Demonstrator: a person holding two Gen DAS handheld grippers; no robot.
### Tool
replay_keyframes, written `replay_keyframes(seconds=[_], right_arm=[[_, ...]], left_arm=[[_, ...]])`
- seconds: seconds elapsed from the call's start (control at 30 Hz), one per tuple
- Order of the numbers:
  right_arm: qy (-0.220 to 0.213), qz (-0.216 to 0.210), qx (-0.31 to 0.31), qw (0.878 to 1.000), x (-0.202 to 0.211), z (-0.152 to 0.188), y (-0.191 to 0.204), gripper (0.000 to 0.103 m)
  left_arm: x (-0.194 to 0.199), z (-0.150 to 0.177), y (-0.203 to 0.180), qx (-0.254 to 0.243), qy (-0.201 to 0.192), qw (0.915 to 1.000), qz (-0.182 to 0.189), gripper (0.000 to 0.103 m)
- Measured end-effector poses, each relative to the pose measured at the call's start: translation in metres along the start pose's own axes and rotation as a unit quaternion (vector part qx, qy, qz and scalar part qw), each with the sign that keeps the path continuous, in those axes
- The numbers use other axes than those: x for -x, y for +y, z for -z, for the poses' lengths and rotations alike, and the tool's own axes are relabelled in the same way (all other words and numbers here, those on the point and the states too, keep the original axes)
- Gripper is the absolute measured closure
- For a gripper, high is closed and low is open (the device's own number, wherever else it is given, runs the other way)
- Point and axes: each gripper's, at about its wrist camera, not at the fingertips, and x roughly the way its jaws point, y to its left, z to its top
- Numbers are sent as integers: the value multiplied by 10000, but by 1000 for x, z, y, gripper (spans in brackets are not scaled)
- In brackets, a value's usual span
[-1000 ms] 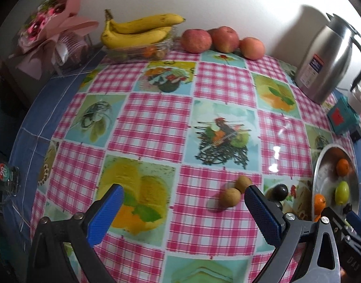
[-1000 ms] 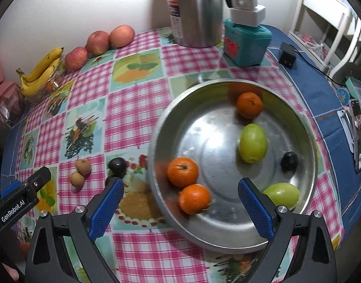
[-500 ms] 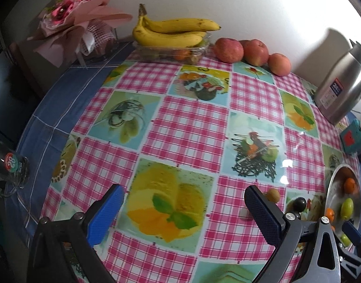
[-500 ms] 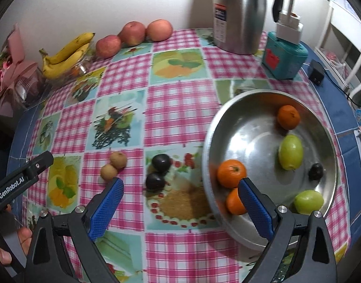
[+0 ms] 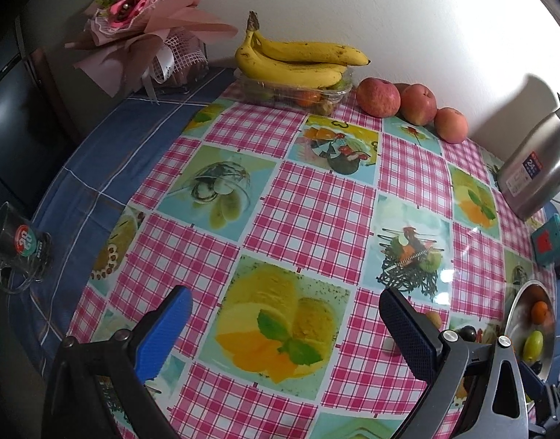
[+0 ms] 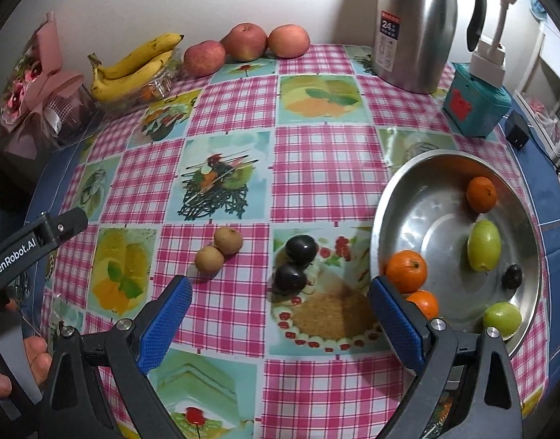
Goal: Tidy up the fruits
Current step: 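Position both open grippers above the dark plums and brown fruits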
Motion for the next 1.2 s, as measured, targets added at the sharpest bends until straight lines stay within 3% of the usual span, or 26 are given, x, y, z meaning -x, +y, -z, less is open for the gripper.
replay_keyframes(seconds=[0.77,1.2], right_arm=[[54,-75,267,9996,-22,-2,5,6],[200,-186,276,9992,-33,0,2,6]], left_arm=[[-30,12,-31,-344,538,9977,215,0],[-42,18,-40,-200,808,9948,579,0]])
